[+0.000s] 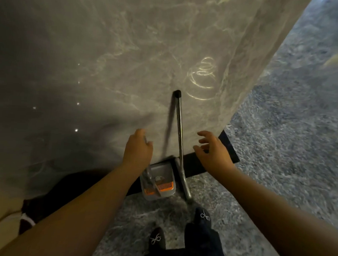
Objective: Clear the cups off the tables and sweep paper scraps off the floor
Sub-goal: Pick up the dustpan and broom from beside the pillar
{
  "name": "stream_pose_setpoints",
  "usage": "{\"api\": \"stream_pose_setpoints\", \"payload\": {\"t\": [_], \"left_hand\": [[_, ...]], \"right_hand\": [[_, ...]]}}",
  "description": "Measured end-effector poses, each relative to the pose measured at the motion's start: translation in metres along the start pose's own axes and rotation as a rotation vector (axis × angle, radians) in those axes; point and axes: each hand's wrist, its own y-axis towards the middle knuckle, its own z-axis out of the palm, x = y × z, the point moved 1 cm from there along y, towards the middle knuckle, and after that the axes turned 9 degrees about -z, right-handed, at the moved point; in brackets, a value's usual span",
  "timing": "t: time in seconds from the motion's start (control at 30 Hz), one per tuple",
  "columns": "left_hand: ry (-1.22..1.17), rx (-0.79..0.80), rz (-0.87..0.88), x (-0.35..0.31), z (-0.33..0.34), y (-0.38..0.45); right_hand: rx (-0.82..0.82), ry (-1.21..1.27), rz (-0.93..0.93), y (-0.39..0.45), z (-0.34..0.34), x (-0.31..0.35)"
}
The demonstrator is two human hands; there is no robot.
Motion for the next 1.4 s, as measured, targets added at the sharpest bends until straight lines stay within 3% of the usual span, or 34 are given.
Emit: {"api": "stream_pose_setpoints", "payload": {"t": [0.1, 0.3, 0.73, 1.07, 1.23, 1.4], "left_hand": [[-0.096, -0.060, -0.107, -0.002, 0.008, 0.008], [-0.068, -0.160, -0.120, -0.015, 0.019, 0.006], [0.010, -0.192, -0.200, -0.017, 0.016, 0.005], [-0.021, -0.119, -0.104, -0.012, 0.018, 0.005], [-0.026, -0.065, -0.028, -0.004, 0.015, -0.005], [0.150, 0.056, 0.173, 0.010, 0.013, -0.028]], "right_hand": [[0.016, 0.042, -0.087, 0.043, 0.000, -0.006], [0.014, 0.069, -0.207, 0.120, 0.011, -0.011], [-0.151, 0.077, -0.163, 0.193, 0.047, 0.007], [-0.143, 0.083, -0.242, 0.120, 0.011, -0.004], [-0.292, 0.119, -0.116, 0.054, 0.006, -0.004], [-0.502, 0.090, 0.010, -0.025, 0.015, 0.007]]}}
